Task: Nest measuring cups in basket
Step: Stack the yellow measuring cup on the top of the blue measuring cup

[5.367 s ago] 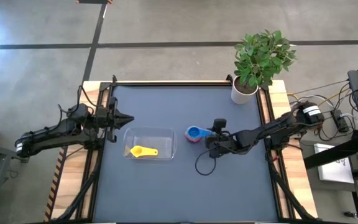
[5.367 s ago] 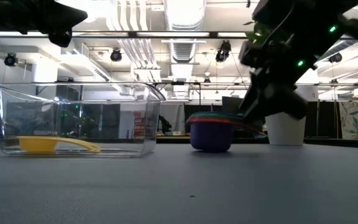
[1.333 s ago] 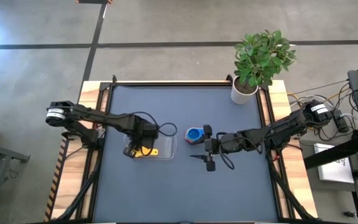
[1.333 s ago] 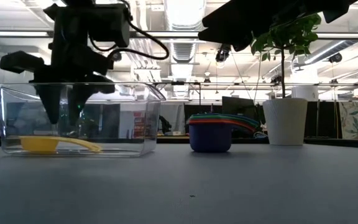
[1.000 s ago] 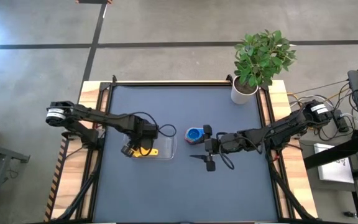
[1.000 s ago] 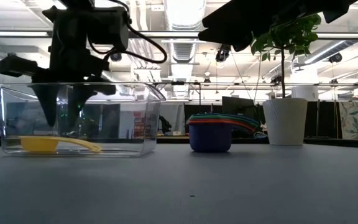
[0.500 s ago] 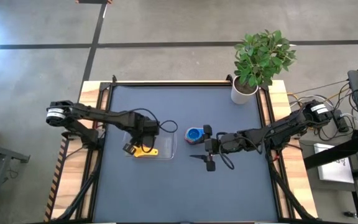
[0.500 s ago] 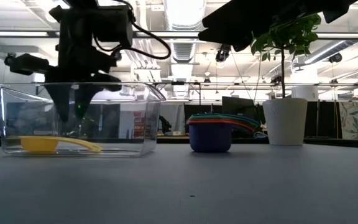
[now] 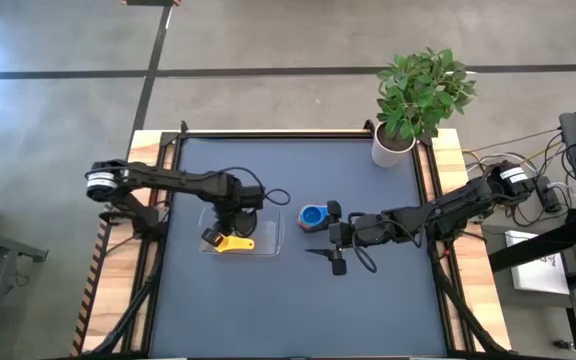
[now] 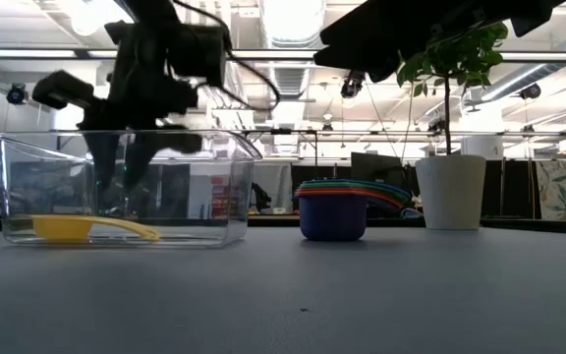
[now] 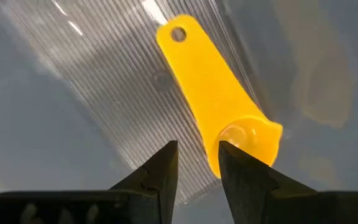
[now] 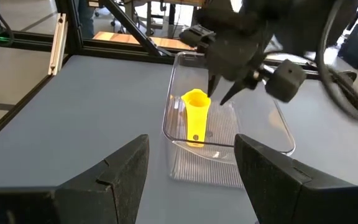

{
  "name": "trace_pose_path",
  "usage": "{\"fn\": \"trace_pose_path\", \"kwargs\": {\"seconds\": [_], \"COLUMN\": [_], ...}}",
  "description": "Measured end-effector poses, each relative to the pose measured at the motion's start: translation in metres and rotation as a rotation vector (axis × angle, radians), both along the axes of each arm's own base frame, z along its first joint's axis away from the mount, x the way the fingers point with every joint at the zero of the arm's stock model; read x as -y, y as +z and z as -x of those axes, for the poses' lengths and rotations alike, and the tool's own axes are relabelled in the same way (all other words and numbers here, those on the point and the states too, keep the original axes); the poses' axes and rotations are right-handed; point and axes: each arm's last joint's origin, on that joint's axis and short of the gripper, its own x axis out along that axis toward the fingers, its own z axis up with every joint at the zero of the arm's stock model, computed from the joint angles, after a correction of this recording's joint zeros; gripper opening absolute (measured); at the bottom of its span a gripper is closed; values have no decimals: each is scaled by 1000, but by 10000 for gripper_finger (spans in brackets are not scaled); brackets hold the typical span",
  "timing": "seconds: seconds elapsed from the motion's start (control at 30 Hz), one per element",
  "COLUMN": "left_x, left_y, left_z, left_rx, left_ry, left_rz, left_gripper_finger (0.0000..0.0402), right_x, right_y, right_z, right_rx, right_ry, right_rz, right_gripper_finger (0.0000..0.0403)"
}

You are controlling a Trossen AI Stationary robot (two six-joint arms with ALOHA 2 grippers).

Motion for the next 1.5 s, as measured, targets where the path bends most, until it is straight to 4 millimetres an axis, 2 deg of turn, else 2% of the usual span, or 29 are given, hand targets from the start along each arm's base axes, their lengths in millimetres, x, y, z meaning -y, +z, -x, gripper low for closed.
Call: {"fn": "trace_pose_path", "kwargs": {"seconds": [0.17,0.3,0.77,1.27,1.5], "left_x": [0,-1,3,3,9], "left_y": [-18,-23,5,4,7], "left_z": [-5,-6,10,12,15], "left_rx": [-91,-115,-62,-93,-109], "left_ry": [4,13,6,-34,-72], "left_rz": [12,-3,39,-43,-158], "left_gripper_finger": [97,97,97,97,97], "right_x": [0,0,0,0,0], "right_y": [0,-1,-2,-3,-3], "right_z": [0,0,0,1,1], "right_rx": [-3,-9,-20,-23,-23], "right_ry": [-1,-1,-1,-1,0], "right_rz": [-1,1,4,5,9], "right_gripper_finger": [226,226,226,226,226]}}
